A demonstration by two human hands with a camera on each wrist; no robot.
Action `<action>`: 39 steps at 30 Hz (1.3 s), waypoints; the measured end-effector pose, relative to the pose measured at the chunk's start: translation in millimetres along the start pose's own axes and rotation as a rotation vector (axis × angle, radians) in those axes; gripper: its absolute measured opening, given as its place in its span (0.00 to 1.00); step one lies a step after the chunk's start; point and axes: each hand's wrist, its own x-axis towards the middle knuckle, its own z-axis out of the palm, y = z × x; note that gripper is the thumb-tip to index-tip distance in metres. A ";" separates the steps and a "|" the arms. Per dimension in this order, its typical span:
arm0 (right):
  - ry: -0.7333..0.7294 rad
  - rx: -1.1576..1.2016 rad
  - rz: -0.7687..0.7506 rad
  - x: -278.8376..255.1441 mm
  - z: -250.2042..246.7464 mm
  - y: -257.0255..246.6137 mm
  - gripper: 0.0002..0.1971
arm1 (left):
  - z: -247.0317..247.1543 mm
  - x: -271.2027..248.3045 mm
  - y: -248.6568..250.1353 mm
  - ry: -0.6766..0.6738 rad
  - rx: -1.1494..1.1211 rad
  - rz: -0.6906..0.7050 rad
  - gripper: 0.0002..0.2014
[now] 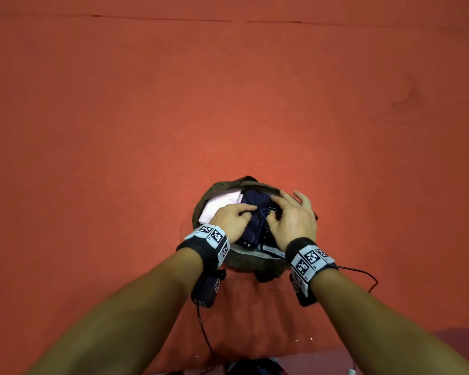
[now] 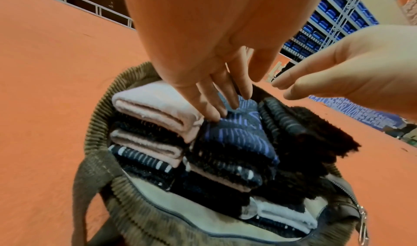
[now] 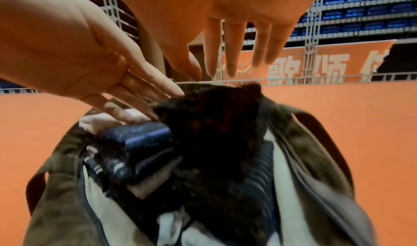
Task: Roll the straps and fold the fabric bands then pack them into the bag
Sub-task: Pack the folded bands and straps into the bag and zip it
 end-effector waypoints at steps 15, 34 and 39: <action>-0.208 0.198 -0.371 -19.1 101.0 -251.4 0.15 | -177.9 -86.8 -159.0 0.448 -0.218 -0.133 0.12; -0.728 0.212 -0.623 -142.6 355.2 -674.8 0.19 | -453.4 -272.5 -495.5 1.141 -0.391 -0.559 0.06; -0.833 0.385 -0.356 -143.6 404.6 -724.0 0.23 | -497.8 -255.2 -548.1 1.235 -0.761 -0.769 0.28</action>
